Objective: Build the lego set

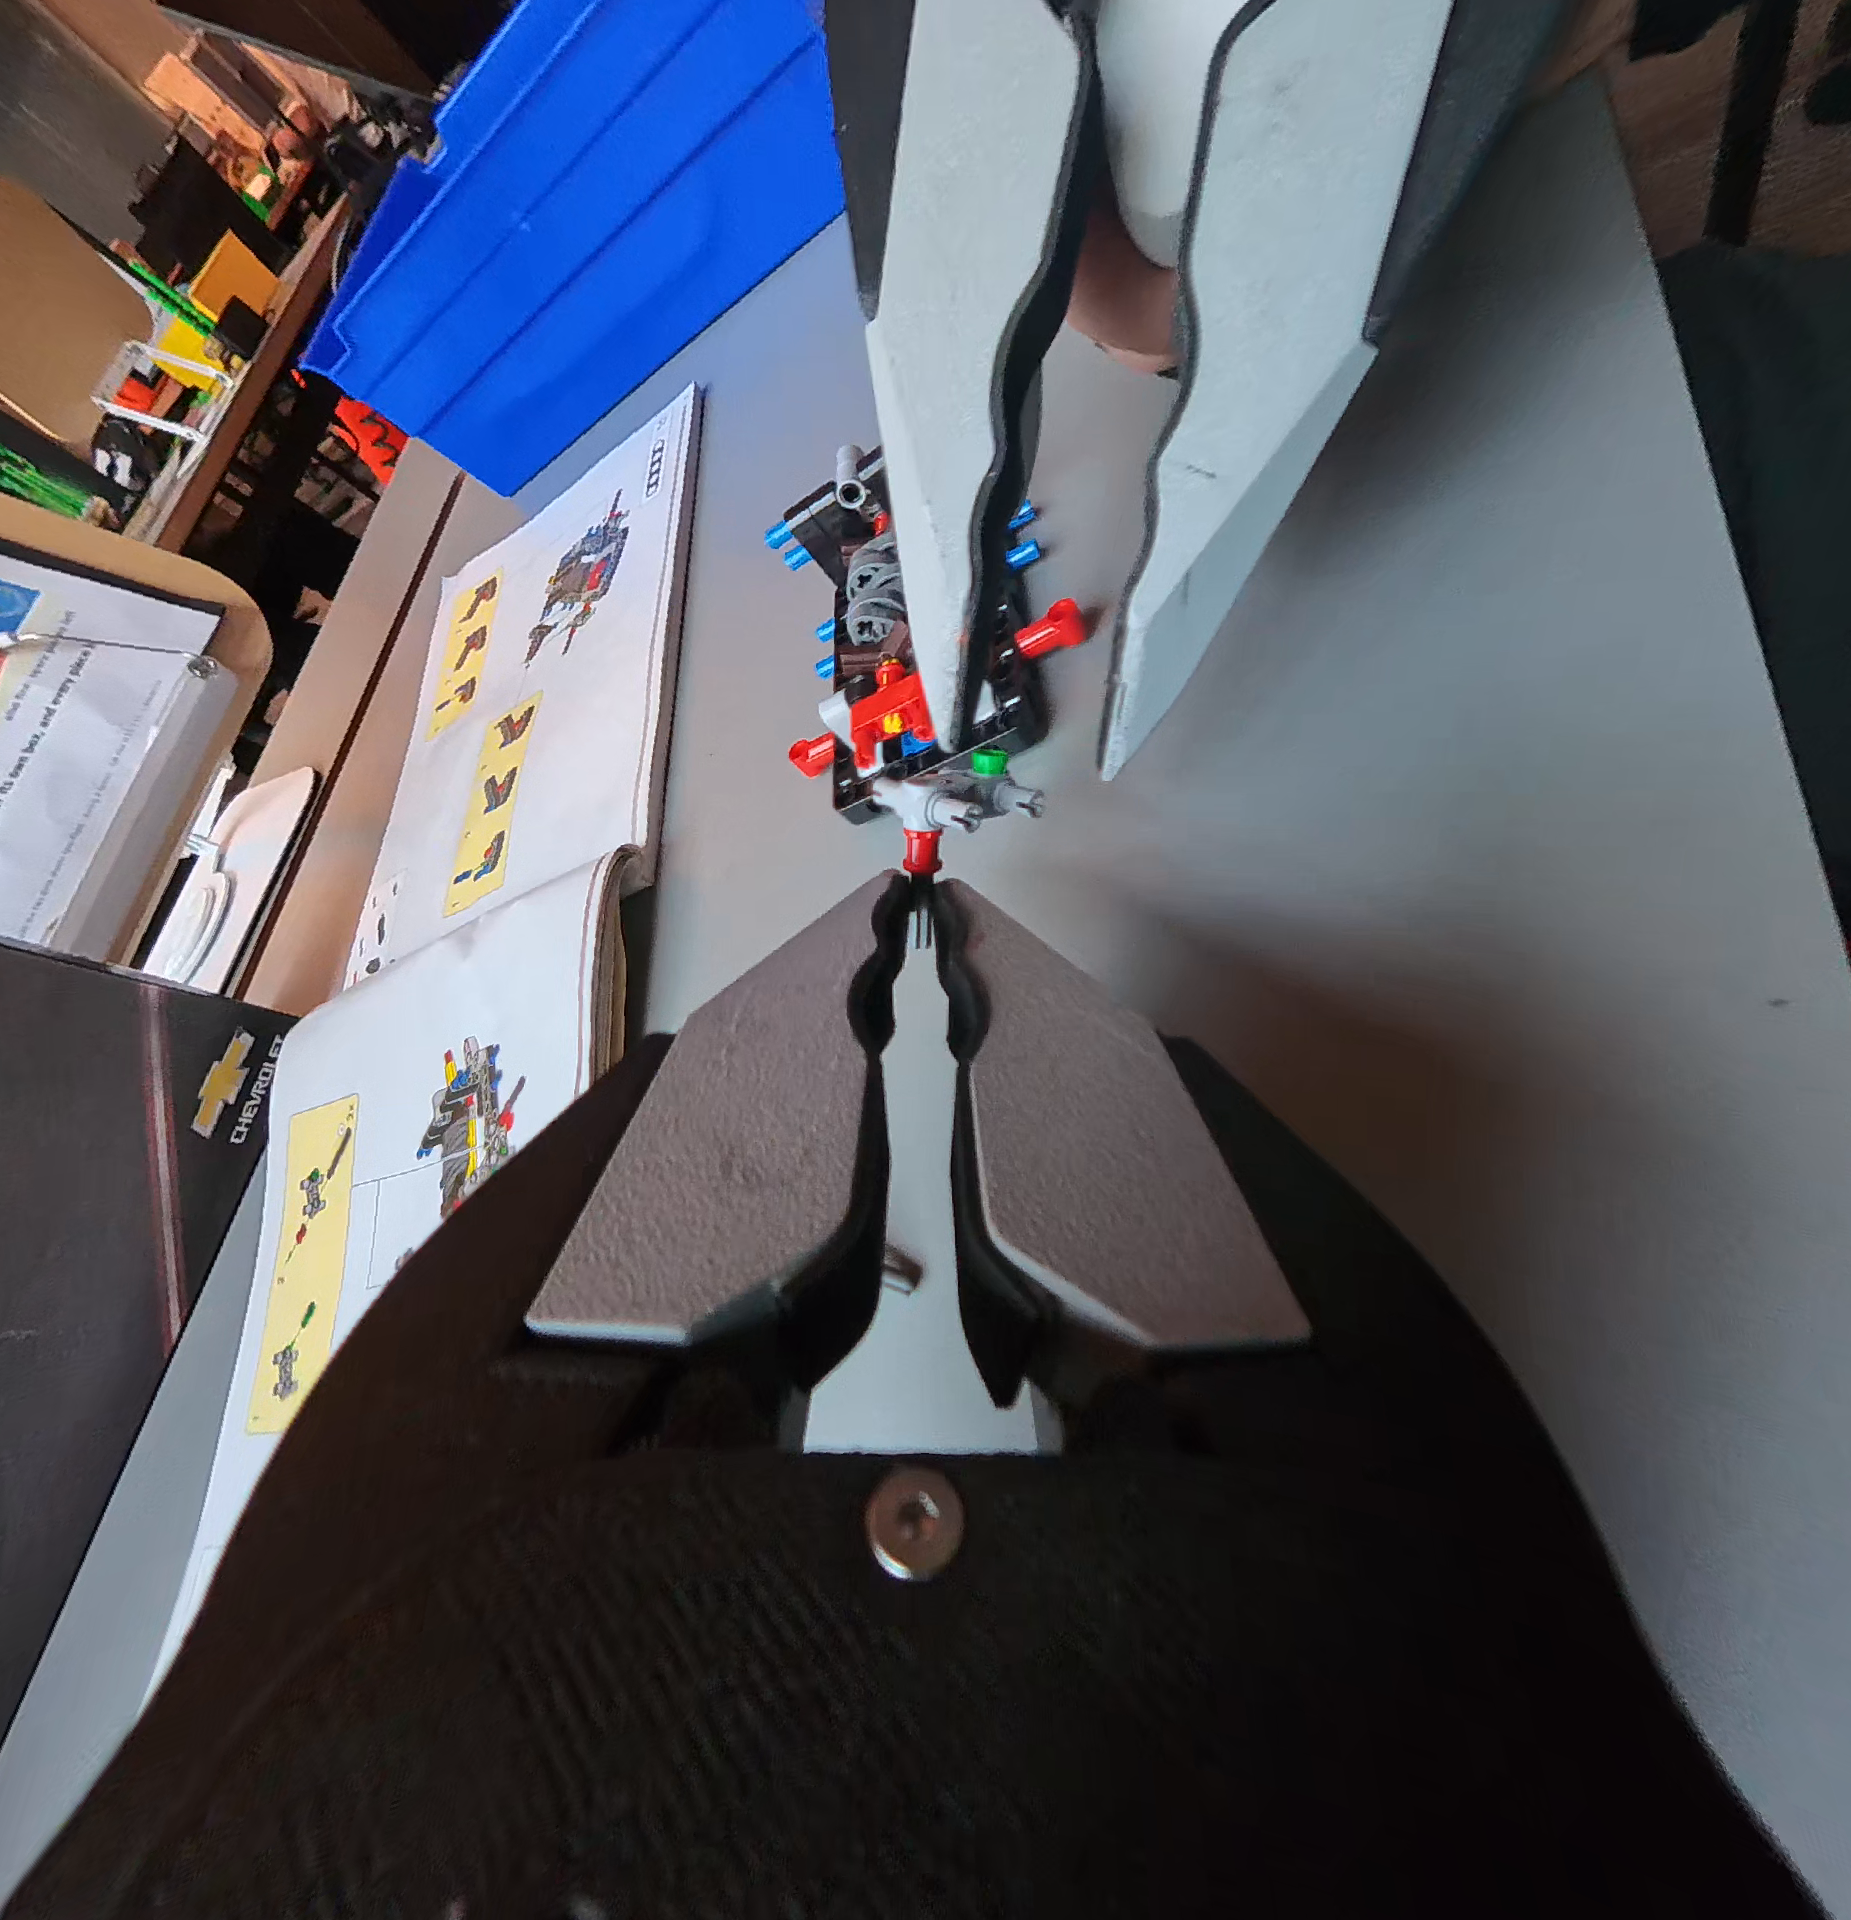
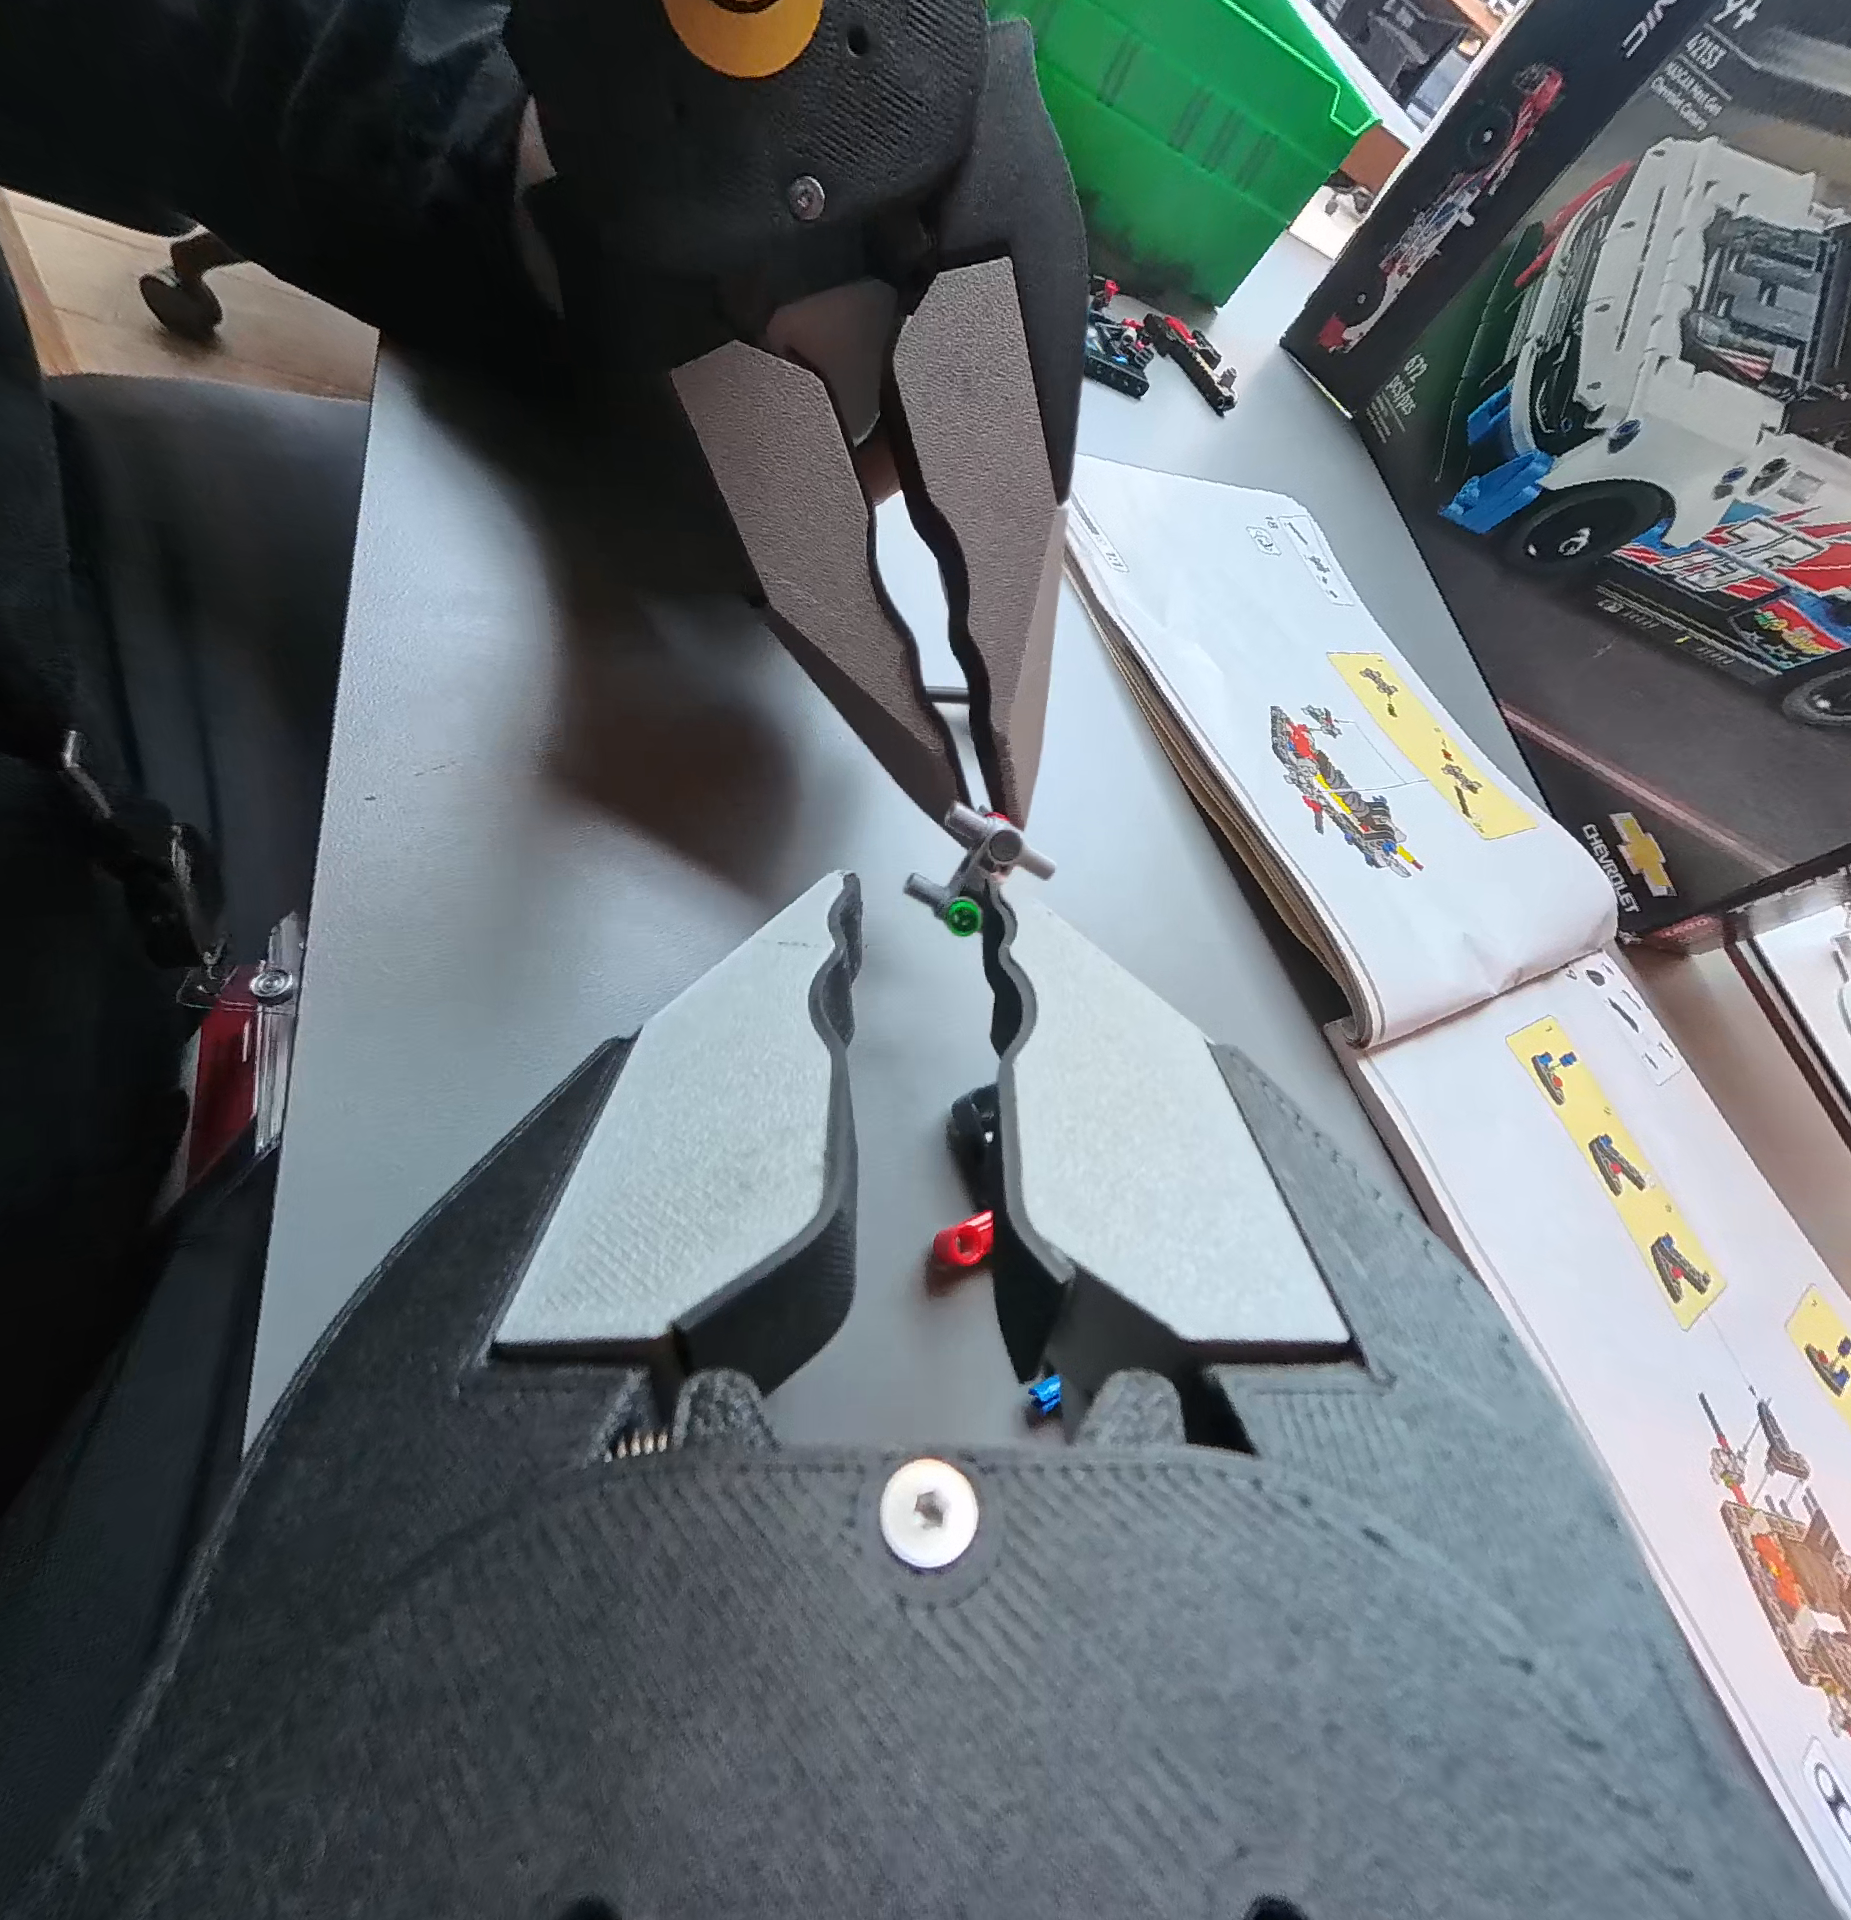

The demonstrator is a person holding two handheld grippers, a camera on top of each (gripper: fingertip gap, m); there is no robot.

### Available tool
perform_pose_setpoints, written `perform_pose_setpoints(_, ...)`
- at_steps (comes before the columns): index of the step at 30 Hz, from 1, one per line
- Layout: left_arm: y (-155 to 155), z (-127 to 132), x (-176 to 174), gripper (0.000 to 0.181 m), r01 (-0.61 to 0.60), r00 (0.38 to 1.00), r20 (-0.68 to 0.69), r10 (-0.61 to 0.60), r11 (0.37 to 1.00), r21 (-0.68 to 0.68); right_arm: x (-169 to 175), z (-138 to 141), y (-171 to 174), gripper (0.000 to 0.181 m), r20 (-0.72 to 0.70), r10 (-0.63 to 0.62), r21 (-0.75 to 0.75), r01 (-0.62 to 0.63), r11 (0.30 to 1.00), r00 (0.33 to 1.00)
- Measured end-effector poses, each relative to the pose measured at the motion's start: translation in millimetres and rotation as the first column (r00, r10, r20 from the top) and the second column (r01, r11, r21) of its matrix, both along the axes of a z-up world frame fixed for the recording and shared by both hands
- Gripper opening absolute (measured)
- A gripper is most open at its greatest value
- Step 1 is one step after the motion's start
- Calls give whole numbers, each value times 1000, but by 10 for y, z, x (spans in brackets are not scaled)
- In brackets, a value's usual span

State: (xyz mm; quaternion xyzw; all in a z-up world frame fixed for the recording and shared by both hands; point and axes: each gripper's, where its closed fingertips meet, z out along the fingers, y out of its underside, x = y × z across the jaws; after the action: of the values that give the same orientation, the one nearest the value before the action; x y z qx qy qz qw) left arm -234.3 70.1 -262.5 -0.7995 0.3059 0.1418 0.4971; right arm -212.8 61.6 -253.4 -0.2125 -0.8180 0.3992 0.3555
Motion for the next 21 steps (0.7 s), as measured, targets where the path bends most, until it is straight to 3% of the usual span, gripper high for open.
perform_pose_setpoints(9, 10, 59, -87, 2, -42, 998, 43, 41, 999, 21, -37, 67, 68, 21, -22, -43, -28, 42, 999, 999)
perform_pose_setpoints(16, 14, 157, -197, 2, -92, 980, 179, 84, 995, 38, -76, 118, 156, 19, -12, -86, -85, 85, 993, 996)
perform_pose_setpoints(21, 13, 162, -185, 2, -86, 981, 178, 78, 995, 42, -87, 111, 170, 18, -12, -96, -82, 95, 992, 995)
